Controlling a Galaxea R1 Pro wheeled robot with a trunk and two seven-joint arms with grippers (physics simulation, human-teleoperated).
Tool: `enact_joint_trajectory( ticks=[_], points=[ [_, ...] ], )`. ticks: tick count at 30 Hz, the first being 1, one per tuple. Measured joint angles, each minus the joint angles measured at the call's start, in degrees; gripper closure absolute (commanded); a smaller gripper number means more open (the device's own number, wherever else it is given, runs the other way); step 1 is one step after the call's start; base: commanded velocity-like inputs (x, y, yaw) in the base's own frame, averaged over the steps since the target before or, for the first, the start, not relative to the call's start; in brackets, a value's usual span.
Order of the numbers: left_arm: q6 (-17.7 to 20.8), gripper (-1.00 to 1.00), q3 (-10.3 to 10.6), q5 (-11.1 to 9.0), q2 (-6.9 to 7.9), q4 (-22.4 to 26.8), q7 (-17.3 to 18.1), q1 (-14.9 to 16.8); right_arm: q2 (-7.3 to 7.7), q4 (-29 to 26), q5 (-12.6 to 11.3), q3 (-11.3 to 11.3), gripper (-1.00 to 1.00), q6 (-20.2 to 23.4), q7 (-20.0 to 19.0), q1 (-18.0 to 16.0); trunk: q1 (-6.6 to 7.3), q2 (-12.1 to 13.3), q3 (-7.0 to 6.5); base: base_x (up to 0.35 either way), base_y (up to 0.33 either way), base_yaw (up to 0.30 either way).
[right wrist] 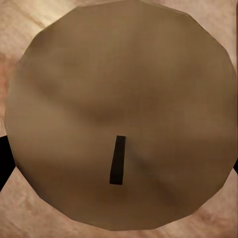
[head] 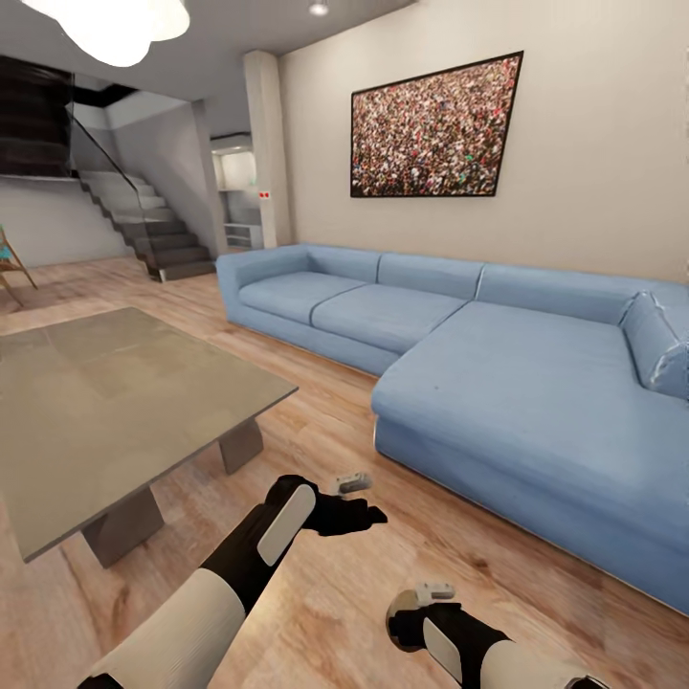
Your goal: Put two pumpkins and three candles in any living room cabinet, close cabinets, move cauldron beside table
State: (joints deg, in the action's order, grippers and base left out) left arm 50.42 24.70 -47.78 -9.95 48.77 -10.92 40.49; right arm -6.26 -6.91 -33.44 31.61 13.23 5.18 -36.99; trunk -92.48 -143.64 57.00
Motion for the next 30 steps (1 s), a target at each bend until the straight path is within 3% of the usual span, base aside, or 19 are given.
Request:
enact_joint_trajectory(
  ticks=[10, 18, 30],
  points=[
    [-0.1, -1.0, -0.09, 1.87, 0.07, -2.6, -0.03, 0.0, 0.08, 0.0, 0.0, -0.07, 1.0, 0.0, 0.0, 0.0, 0.26, 0.13, -2.22, 0.0, 0.0, 0.0],
    [-3.04, -1.0, -0.13, 3.87, 0.08, -5.12, -0.03, 0.02, 0.17, 0.0, -0.03, -0.08, 1.0, 0.0, 0.17, 0.0, 0.46, 0.24, -3.99, 0.0, 0.0, 0.0],
    [-3.16, -1.0, -0.19, 4.46, 0.12, -5.65, -0.04, 0.04, 0.22, 0.0, -0.07, -0.21, 1.0, 0.09, 0.19, -0.02, 0.77, 0.4, -6.65, 0.0, 0.0, 0.0]
  ],
)
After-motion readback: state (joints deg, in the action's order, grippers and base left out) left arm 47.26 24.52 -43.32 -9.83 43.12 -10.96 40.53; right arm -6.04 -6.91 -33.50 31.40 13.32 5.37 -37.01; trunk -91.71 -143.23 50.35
